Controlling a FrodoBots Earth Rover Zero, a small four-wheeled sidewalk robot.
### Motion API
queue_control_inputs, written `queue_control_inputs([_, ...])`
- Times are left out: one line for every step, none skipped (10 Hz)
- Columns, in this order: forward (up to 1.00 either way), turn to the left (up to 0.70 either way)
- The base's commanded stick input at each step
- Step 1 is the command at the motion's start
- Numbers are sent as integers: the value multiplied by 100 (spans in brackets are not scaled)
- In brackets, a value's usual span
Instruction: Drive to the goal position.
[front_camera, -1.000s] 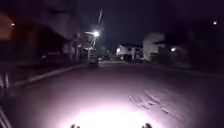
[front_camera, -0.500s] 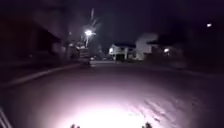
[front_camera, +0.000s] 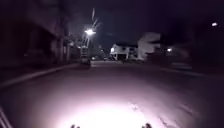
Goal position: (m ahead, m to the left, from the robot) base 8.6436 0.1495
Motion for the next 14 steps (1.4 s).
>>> queue_control_inputs([100,0])
queue_control_inputs([100,0])
queue_control_inputs([100,0])
queue_control_inputs([100,0])
queue_control_inputs([100,0])
queue_control_inputs([100,0])
queue_control_inputs([100,0])
queue_control_inputs([100,0])
queue_control_inputs([100,0])
queue_control_inputs([100,0])
queue_control_inputs([100,0])
queue_control_inputs([100,0])
queue_control_inputs([100,0])
queue_control_inputs([100,0])
